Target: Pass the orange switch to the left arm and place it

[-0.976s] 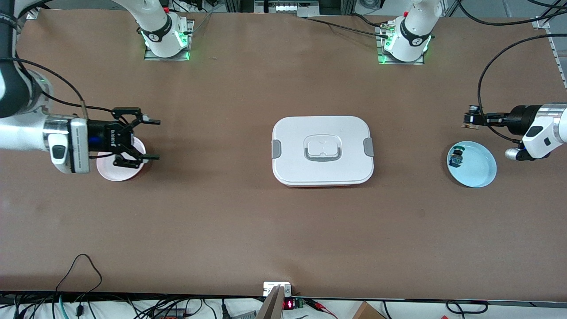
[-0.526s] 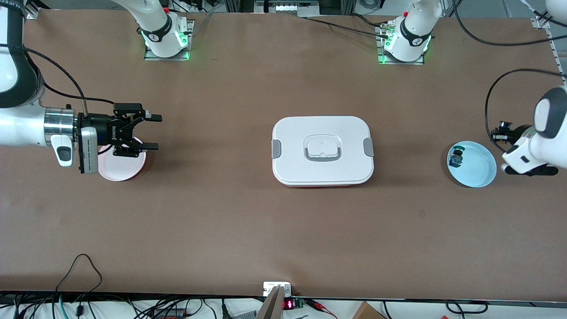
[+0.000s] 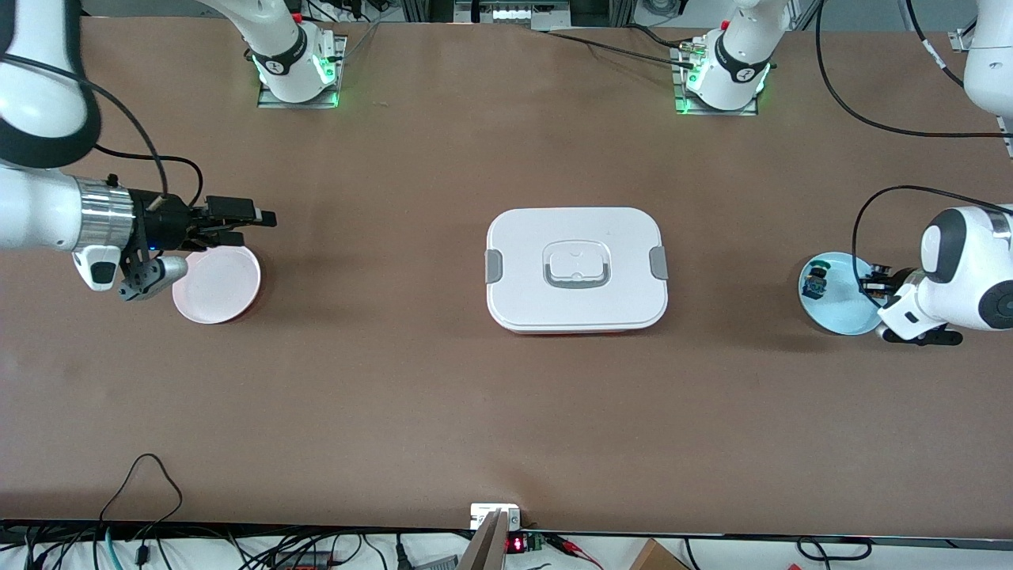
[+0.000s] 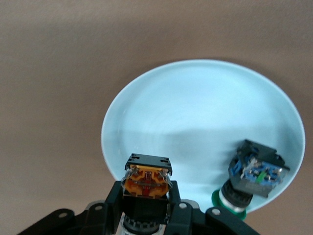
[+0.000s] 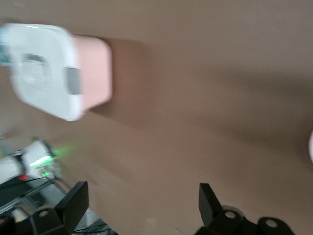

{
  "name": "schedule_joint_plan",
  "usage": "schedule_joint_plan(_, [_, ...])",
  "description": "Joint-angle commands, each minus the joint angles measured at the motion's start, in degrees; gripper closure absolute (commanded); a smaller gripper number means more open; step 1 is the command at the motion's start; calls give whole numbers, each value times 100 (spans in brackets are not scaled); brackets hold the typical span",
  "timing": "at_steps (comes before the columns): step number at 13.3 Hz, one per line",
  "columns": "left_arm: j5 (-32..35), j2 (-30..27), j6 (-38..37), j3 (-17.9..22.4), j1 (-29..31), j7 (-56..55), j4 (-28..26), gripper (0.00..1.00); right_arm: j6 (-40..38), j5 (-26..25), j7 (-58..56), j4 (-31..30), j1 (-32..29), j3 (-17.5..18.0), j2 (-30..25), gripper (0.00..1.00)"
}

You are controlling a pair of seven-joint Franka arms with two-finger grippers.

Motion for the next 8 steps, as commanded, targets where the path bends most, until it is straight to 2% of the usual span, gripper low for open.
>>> schedule_joint_plan(1, [385,-10,279,-39,49,43,-174,99,-438,-1615,1032,452,108,282,-30,0])
schedule_joint_plan(4, [581,157,534,-48,119,78,-165,91,-940,-3242,1079,962,64,556,-73,0])
schedule_joint_plan(5, [581,157,526,-48,119,78,-165,85,-880,-3500,1096,1077,-84,565,-161,0])
schedule_joint_plan(6, [581,166,525,-48,110,104,-165,72,-714,-3503,1078,1174,-320,600,-214,0])
schedule_joint_plan(7, [581,184,499,-56,102,191,-165,49,-721,-3485,1122,1253,-575,775,-301,0])
schedule_joint_plan(8, [581,210,490,-56,110,210,-174,20,-730,-3433,1174,1254,-1065,1081,-407,0])
